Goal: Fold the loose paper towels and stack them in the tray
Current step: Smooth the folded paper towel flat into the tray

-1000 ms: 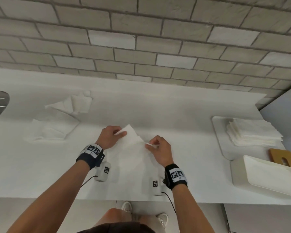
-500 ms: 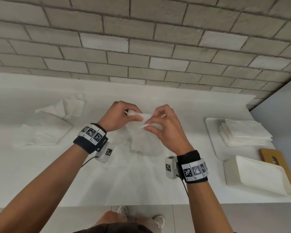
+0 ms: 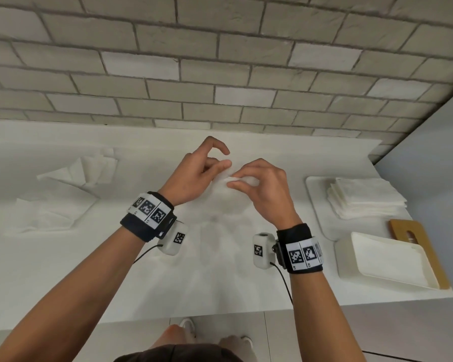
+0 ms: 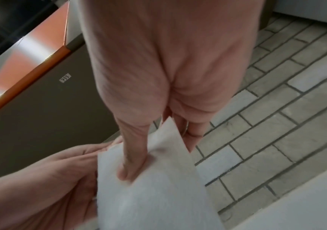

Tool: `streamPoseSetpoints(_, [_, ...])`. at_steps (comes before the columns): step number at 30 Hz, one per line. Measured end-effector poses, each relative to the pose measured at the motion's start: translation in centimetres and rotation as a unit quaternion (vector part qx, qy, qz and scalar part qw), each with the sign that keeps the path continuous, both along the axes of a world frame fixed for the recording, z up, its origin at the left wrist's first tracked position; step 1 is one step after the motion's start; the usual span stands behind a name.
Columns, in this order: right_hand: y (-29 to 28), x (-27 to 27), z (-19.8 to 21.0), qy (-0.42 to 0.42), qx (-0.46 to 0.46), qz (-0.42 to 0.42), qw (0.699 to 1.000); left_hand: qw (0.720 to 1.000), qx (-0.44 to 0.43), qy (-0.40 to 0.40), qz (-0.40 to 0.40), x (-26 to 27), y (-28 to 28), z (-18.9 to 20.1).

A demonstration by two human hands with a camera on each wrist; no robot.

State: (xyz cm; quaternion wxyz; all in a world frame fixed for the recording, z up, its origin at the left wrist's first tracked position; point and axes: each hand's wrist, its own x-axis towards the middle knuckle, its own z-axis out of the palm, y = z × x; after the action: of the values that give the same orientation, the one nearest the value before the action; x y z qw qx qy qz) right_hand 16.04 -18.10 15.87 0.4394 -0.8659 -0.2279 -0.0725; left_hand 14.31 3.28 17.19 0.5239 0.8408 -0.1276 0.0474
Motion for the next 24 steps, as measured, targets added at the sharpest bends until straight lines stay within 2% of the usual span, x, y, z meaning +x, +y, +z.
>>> streamPoseSetpoints(3, [-2.7,-0.7,0.8,0.006,0.056,-0.033,0.998,0.997,-0.077,-0.006,0.016,-1.3,-2.7,-0.9])
streamPoseSetpoints(8, [-9.5,-2.0,1.6,0.026,0.099,-0.071,0.992,0.987,-0.153,0.042,-0.035,-3.3,-9.3,-2.9])
streamPoseSetpoints(13, [-18.8,-4.2,1.8,0.042,0.148,-0.122,0.98,0.981,-0.155,0.092,-0.068,-4.5,-18.7,-4.3])
streamPoseSetpoints(16, [-26.2,-5.8,1.1,0.037,0.195,-0.191,0.961,0.983,-0.138,0.102,-0.07,-4.6,-24.3,-5.7])
streamPoseSetpoints(18, [-31.7,-6.6,-0.8,0.057,0.212,-0.25,0.943,0.988,-0.115,0.099,-0.044,-4.5,-27.6,-7.0])
streamPoseSetpoints(21, [-38.9,-7.6,-4.3,0.078,0.16,-0.346,0.921,0.99,-0.1,0.098,-0.006,-4.4,-32.6,-8.9])
streamPoseSetpoints(24, [-43.3,-8.1,-7.0,0.101,0.08,-0.399,0.908,0.996,-0.064,0.068,0.008,-4.0,-37.3,-10.4])
